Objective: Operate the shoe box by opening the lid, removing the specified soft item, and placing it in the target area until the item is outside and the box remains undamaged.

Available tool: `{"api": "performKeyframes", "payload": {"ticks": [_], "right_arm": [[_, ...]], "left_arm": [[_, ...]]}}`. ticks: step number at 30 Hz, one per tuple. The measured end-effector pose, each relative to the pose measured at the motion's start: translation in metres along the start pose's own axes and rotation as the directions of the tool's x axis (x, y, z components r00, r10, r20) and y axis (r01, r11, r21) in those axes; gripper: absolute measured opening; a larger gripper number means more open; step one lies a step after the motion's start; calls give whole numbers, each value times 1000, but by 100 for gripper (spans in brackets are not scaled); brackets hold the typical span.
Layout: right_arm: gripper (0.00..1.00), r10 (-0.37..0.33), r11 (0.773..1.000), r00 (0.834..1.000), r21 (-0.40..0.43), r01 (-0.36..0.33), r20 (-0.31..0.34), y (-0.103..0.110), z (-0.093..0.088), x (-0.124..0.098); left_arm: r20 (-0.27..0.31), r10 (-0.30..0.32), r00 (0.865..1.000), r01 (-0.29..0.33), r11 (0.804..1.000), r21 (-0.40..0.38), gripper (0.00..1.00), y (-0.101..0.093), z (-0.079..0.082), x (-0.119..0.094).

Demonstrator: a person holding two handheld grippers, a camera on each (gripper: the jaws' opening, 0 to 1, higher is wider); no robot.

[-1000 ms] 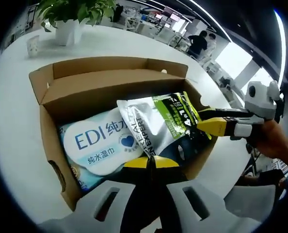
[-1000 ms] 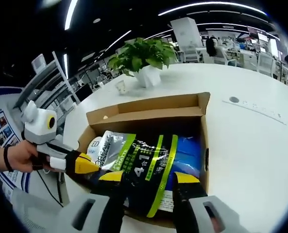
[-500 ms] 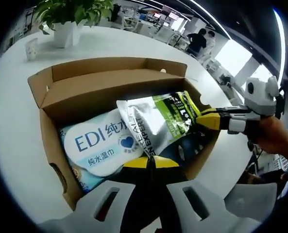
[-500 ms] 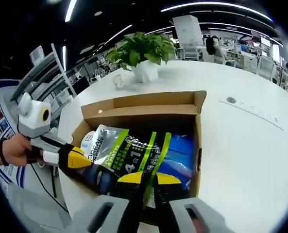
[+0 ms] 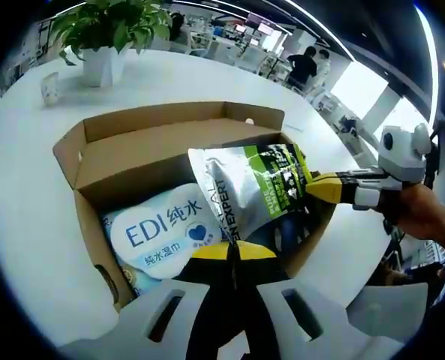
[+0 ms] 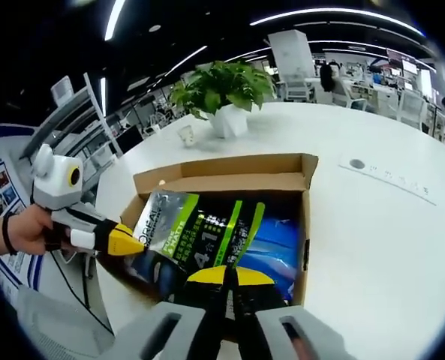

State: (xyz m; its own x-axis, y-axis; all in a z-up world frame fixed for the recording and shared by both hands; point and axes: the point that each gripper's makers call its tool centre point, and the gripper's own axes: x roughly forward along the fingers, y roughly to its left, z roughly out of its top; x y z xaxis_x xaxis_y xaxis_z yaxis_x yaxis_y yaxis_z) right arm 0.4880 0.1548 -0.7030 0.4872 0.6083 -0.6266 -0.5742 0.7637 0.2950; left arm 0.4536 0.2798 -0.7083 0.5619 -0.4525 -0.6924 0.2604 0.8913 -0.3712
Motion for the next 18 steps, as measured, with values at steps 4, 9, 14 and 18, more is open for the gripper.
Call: {"api": "performKeyframes", "payload": {"ticks": [4,9,14,18], "right_arm": [[0,-7,1000,1000,6,6,18,-2,5,-6],[0,-12,1000,999,8,11,46,-3,13,-15],[0,-19,1000,997,2,19,69,-5,20,-27],[0,-30,1000,995,5,30,90,-13,24,-39]], "left_arm": [[8,-4,1000,4,1000,13,0,-5,6,-3],[23,-11,1000,11,999,32,0,-13,15,-8],[36,-19,999,17,998,54,0,-22,26,-13],[46,-34,998,30,996,83,0,-36,37,-14]]}}
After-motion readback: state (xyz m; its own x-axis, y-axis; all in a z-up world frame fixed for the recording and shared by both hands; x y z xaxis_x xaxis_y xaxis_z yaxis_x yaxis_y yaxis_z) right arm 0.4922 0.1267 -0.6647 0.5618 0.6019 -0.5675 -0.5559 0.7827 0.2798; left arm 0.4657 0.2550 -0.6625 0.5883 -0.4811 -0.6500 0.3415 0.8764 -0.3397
